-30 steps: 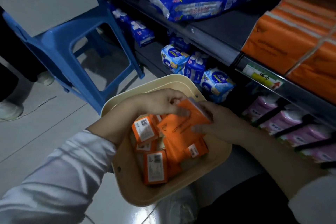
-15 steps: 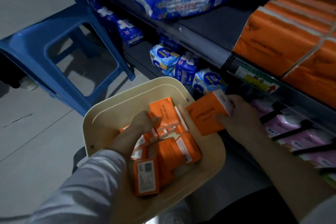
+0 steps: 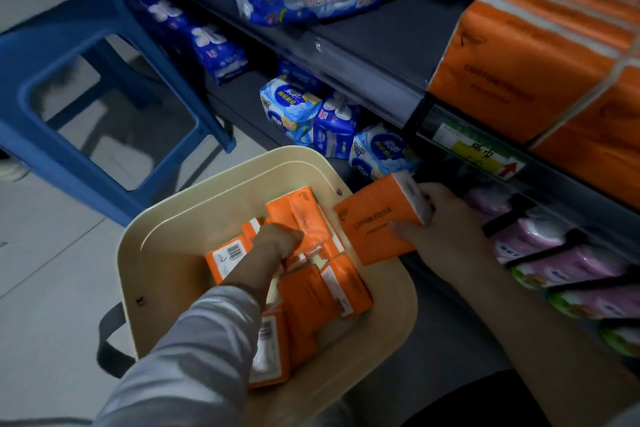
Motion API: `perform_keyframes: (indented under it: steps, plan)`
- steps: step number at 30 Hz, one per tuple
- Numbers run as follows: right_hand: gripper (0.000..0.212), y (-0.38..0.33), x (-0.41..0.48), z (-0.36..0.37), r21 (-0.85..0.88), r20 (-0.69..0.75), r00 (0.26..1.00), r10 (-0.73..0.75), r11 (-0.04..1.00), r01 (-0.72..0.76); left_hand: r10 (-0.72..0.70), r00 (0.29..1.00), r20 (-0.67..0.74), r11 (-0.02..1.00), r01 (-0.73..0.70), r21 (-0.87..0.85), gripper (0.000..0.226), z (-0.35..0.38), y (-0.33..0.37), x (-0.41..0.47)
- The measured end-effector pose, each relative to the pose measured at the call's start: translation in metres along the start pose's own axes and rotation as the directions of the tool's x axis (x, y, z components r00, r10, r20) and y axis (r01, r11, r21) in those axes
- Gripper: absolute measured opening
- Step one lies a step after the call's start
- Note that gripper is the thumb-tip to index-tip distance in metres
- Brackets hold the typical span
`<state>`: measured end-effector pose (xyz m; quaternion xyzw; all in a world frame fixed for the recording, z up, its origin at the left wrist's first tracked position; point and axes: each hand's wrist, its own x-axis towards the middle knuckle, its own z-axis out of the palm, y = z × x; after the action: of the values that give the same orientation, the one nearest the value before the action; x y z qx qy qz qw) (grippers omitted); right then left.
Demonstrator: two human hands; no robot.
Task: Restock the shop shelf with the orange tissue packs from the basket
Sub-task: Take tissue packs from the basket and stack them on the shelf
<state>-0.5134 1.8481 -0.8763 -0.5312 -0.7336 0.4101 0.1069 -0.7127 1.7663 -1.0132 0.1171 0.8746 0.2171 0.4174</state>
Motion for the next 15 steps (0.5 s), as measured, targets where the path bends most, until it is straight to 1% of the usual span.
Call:
perform_keyframes:
  steps: [3,4,9,12,15]
  plan:
    - [0.052,0.001,-0.002,-0.002,0.038,0.005,1.000,-0.002,0.999,0.002,0.013,0.999,0.033,0.986,-0.007,-0.169,0.035,0.000,-0.003,-0.011]
    - [0.053,0.002,-0.003,-0.002,0.055,0.004,1.000,0.001,0.998,-0.001,0.027,0.999,0.040,0.978,-0.018,-0.207,0.035,-0.001,-0.005,-0.016]
    - [0.056,-0.001,-0.006,-0.005,0.106,-0.014,1.000,0.017,0.994,-0.016,0.128,0.987,0.101,0.961,-0.098,-0.258,0.055,-0.014,-0.015,-0.035]
    - [0.056,-0.006,-0.010,-0.007,0.140,-0.030,0.999,0.019,0.990,-0.014,0.175,0.970,0.171,0.935,-0.109,-0.338,0.053,-0.029,-0.017,-0.051]
    - [0.056,-0.011,-0.018,-0.012,0.183,-0.062,0.998,0.016,0.983,-0.004,0.236,0.947,0.216,0.920,-0.146,-0.365,0.057,-0.048,-0.013,-0.069]
